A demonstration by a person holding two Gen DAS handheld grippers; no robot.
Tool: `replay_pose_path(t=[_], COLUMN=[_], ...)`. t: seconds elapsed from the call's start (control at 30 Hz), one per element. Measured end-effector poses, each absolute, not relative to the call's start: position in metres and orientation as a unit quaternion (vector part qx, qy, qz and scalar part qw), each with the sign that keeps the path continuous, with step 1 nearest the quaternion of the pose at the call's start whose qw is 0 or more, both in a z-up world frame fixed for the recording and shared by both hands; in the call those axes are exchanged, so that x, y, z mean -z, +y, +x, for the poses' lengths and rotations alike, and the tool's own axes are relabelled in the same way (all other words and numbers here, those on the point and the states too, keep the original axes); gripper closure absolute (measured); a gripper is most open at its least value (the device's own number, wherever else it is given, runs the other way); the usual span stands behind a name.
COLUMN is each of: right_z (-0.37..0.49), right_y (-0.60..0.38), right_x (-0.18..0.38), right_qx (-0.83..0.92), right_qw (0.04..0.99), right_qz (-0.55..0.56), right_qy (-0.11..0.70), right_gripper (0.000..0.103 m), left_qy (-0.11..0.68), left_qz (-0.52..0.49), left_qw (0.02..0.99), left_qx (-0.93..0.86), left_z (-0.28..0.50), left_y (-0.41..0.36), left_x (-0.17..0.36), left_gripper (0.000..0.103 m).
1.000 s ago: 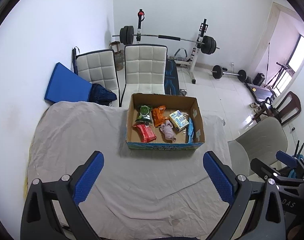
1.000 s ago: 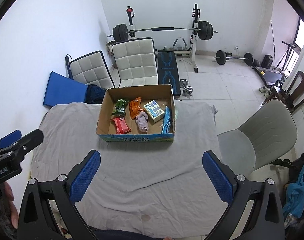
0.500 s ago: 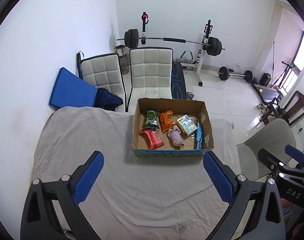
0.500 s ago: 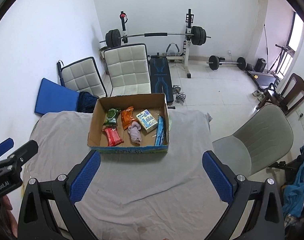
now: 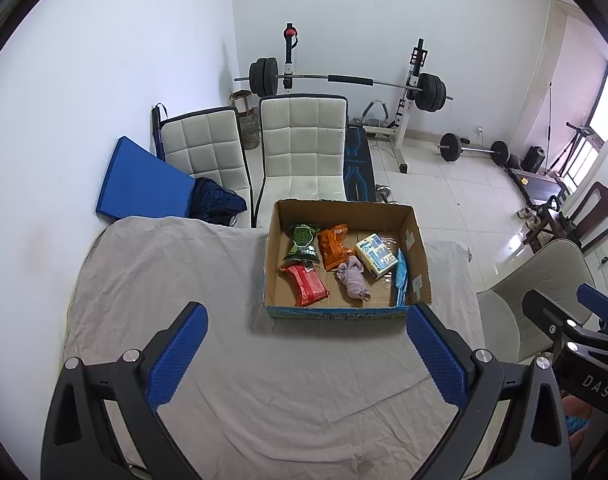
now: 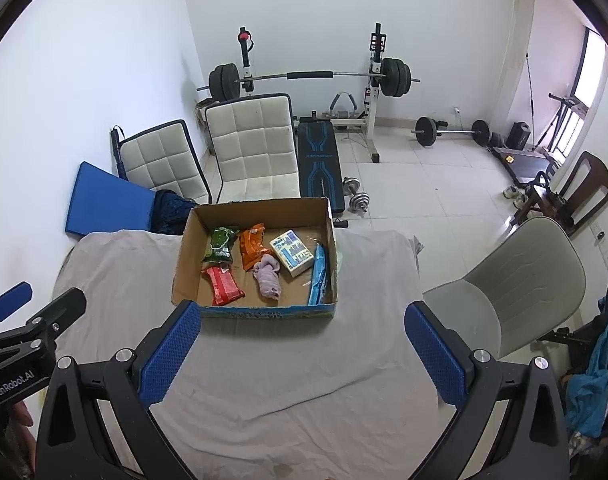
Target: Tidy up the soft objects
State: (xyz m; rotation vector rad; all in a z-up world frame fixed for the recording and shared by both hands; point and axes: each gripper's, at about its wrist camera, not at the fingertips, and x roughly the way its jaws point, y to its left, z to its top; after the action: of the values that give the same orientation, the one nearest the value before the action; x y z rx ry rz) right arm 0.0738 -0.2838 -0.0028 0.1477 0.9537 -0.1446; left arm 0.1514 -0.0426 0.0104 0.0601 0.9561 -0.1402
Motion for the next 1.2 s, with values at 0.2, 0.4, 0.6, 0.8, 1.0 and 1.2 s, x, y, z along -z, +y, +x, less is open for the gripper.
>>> replay_pose_path(t=[0.2,0.4,0.6,0.8,1.0,1.2], right_z=[0.0715,0.0697,0.0702,0.0674,0.0666,0.0669], right_y=[-0.2795,-0.2777,-0.2775,-0.2761,-0.2764,-0.2764], right_x=[-0.001,-0.0023,-0.0023,-0.0015,-0.0011,0.0005], right_qx=[0.069,0.069,0.07,0.071,0.074,0.074], right_qw=[0.887,0.888,0.889,0.889,0.89,0.889], right_qz=[0.061,0.056,0.054,0.054,0.052,0.052], right_qy=[0.452,0.451,0.449,0.45,0.448,0.448], right_gripper=[0.0,0.0,0.0,0.0,0.0,0.0], left_qy=[0.457,0.455,0.453,0.453,0.453,0.453], left_qz=[0.03,0.03,0.03,0.029,0.029,0.03], left_qw=[0.887,0.888,0.889,0.889,0.889,0.889], left_qx=[0.064,0.062,0.062,0.062,0.061,0.06], left_z=[0.155,0.1559,0.1557,0.1546,0.1533,0.1529], left_y=[-0.0442,-0.0427,-0.0434,-0.0424,-0.0418,-0.0416], left_x=[-0.0119,-0.0126,-0.0129,-0.0131,-0.0131,-0.0129], left_gripper=[0.001,0.001,0.001,0.001,0.001,0.001])
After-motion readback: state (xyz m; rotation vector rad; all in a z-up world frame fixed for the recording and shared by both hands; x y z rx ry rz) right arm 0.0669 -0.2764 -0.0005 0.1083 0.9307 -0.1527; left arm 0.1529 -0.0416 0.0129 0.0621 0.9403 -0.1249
